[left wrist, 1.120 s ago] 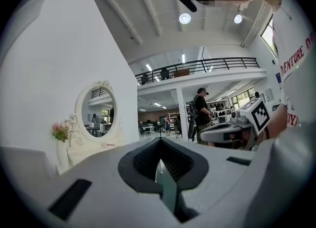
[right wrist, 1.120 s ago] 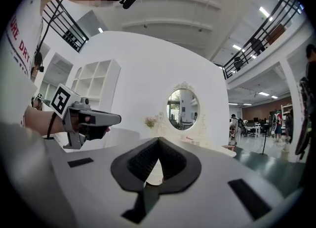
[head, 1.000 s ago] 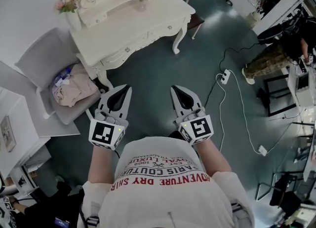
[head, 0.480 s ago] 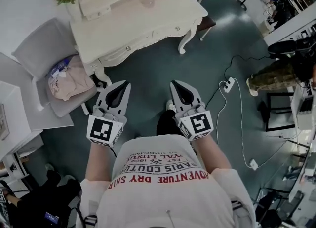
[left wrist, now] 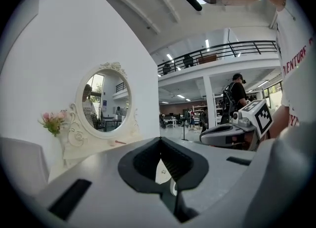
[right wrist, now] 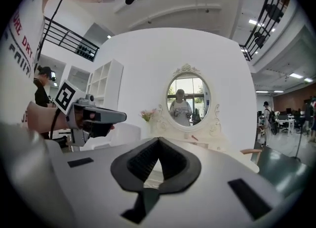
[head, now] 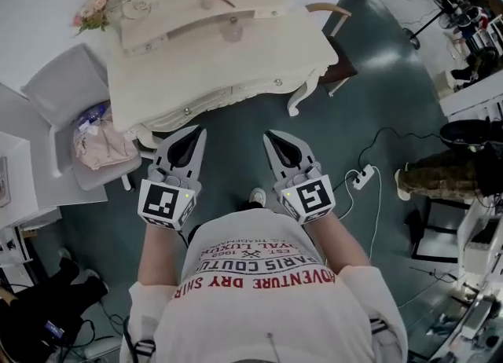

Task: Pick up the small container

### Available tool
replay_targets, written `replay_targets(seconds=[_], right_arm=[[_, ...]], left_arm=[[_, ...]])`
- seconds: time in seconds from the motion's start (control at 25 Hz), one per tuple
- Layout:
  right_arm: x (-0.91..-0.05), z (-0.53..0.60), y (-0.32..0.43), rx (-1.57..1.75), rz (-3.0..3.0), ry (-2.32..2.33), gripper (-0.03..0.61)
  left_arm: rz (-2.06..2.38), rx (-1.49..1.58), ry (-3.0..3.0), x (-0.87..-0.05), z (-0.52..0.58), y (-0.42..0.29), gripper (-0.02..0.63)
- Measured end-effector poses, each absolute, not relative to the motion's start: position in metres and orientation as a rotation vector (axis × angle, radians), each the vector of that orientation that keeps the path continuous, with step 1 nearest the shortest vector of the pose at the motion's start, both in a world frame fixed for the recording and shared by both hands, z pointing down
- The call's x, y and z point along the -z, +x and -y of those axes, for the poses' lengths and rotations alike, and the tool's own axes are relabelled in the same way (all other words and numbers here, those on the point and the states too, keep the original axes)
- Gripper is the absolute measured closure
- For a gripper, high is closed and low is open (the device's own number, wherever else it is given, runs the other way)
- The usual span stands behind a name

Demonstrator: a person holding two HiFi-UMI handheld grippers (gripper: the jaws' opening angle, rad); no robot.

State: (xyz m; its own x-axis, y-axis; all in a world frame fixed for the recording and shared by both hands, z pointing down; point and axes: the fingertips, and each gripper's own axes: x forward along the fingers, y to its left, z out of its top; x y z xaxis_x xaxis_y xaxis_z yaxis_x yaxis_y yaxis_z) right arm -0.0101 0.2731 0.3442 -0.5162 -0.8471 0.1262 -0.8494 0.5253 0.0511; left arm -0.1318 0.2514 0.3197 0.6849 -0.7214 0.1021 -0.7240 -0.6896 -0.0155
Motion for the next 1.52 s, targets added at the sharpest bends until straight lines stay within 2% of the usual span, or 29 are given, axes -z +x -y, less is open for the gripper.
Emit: replay_targets(seconds=[0.24, 0.48, 1.0, 1.4, 1.48, 1.52], right_arm=[[-0.338, -0.212, 0.048, -0.008, 2.675, 1.382, 0.580], [-0.347, -0.153, 0.078, -0.044, 2.696, 1.356, 0.580], [-0.355, 0.028, 0.089, 0.004, 2.688, 1.303, 0.580], [-0.392, 0.157, 0.071, -0.089, 2.697, 1.215, 0.580], [-0.399, 0.175, 0.069, -0.104, 2.701, 1.206, 0.580], [-0.402, 0.185, 0.069, -0.110, 2.704, 1.206, 0.580]], left_arm=[[1.292, -0.177, 2.826, -0.318, -0.197, -0.070, 0.606], [1.338, -0.203, 2.768, -0.330, -0.143, -0.045, 0.606], [1.326, -0.207, 2.744, -0.357, 0.054, -0.021, 0.606], [1.290, -0.278, 2.697, -0.419, 0.163, -0.022, 0.604], [1.274, -0.278, 2.691, -0.430, 0.179, -0.020, 0.577], [1.258, -0.281, 2.689, -0.436, 0.187, -0.018, 0.523]])
